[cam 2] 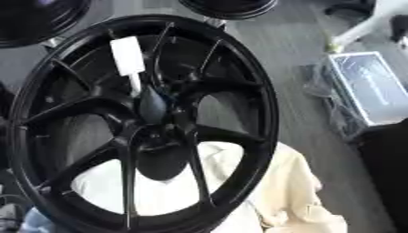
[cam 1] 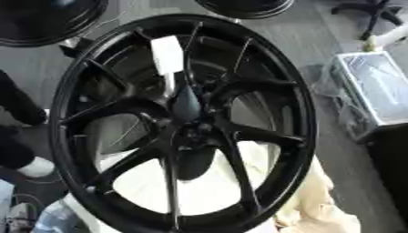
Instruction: Pull the pin out of the wheel hub.
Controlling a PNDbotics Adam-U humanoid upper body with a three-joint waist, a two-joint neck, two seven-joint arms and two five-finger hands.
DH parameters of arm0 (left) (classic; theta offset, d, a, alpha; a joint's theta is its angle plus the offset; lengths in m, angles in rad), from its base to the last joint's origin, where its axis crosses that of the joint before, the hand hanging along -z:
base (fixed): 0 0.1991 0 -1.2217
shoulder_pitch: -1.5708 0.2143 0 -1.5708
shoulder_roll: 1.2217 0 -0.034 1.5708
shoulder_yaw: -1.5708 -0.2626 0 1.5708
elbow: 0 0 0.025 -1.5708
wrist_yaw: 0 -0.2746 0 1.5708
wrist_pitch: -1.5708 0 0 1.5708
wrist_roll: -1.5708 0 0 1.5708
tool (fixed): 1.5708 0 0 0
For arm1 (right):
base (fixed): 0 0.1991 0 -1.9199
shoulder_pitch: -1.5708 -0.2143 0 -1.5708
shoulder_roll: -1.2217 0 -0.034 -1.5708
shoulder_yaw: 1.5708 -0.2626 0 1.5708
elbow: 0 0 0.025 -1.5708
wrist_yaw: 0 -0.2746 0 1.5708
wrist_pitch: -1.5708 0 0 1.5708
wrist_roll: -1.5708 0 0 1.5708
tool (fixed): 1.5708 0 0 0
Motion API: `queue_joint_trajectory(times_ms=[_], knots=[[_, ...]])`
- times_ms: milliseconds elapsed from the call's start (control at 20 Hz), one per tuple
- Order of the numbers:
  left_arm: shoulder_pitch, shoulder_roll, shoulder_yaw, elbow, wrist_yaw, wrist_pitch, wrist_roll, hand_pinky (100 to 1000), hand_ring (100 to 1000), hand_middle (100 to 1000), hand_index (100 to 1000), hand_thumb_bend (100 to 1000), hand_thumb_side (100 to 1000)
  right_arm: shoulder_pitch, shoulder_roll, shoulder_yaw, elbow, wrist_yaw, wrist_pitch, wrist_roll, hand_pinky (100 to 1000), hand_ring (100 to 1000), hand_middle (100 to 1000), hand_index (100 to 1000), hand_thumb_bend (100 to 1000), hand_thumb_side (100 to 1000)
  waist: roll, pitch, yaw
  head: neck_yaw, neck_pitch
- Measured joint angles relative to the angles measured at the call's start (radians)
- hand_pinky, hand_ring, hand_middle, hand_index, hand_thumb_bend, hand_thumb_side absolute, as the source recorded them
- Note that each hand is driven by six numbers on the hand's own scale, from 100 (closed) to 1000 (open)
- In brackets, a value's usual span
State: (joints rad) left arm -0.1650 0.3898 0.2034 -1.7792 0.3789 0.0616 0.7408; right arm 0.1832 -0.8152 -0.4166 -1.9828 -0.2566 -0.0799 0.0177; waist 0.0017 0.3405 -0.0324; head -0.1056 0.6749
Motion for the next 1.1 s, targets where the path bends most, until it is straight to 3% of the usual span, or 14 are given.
queue_joint_trajectory(times_ms=[100, 200, 300, 400, 650, 900, 1000, 1050, 1100], knots=[[-0.001, -0.004, 0.0, -0.003, -0.001, 0.0, 0.0, 632, 628, 599, 695, 107, 815, 0.061, 0.099, -0.028, 0.0, 0.093, -0.034, -0.035, 981, 811, 574, 683, 100, 100, 0.005, 0.0, -0.004, 0.008, 0.0], [-0.002, -0.004, 0.0, -0.008, -0.002, 0.0, 0.0, 632, 628, 599, 695, 106, 813, 0.093, 0.181, -0.047, 0.0, 0.185, -0.064, -0.064, 1000, 915, 793, 865, 100, 115, 0.009, 0.0, -0.004, 0.014, 0.0], [-0.003, -0.007, 0.0, -0.012, -0.005, 0.0, -0.001, 632, 629, 600, 696, 104, 811, 0.112, 0.25, -0.059, 0.0, 0.273, -0.078, -0.077, 1000, 990, 926, 917, 100, 192, 0.014, 0.001, -0.006, 0.022, 0.0], [-0.004, -0.013, -0.001, -0.016, -0.009, 0.001, -0.001, 632, 629, 600, 696, 102, 810, 0.124, 0.307, -0.066, 0.0, 0.352, -0.067, -0.077, 1000, 1000, 1000, 940, 100, 274, 0.023, 0.001, -0.009, 0.028, -0.001], [-0.005, -0.018, -0.003, -0.02, -0.013, 0.005, -0.005, 631, 629, 600, 696, 102, 812, 0.131, 0.397, -0.073, 0.0, 0.493, 0.038, -0.063, 1000, 1000, 1000, 957, 100, 331, 0.036, 0.001, -0.01, 0.042, -0.001], [-0.005, -0.021, -0.004, -0.02, -0.013, 0.009, -0.009, 631, 630, 600, 696, 102, 814, 0.124, 0.425, -0.072, 0.0, 0.533, 0.097, -0.049, 1000, 1000, 1000, 958, 100, 300, 0.042, 0.004, -0.015, 0.044, -0.001], [-0.006, -0.021, -0.004, -0.02, -0.013, 0.01, -0.01, 630, 630, 600, 696, 102, 813, 0.115, 0.425, -0.072, 0.0, 0.531, 0.101, -0.049, 1000, 1000, 1000, 962, 100, 233, 0.044, 0.005, -0.016, 0.046, -0.001], [-0.006, -0.021, -0.004, -0.02, -0.013, 0.01, -0.01, 630, 630, 600, 696, 102, 813, 0.111, 0.425, -0.07, 0.0, 0.523, 0.102, -0.051, 1000, 1000, 977, 969, 100, 110, 0.045, 0.005, -0.016, 0.046, -0.001], [-0.007, -0.021, -0.004, -0.021, -0.013, 0.011, -0.011, 630, 630, 600, 696, 102, 813, 0.106, 0.425, -0.068, 0.0, 0.507, 0.101, -0.058, 1000, 1000, 958, 966, 100, 110, 0.045, 0.005, -0.016, 0.046, -0.001]])
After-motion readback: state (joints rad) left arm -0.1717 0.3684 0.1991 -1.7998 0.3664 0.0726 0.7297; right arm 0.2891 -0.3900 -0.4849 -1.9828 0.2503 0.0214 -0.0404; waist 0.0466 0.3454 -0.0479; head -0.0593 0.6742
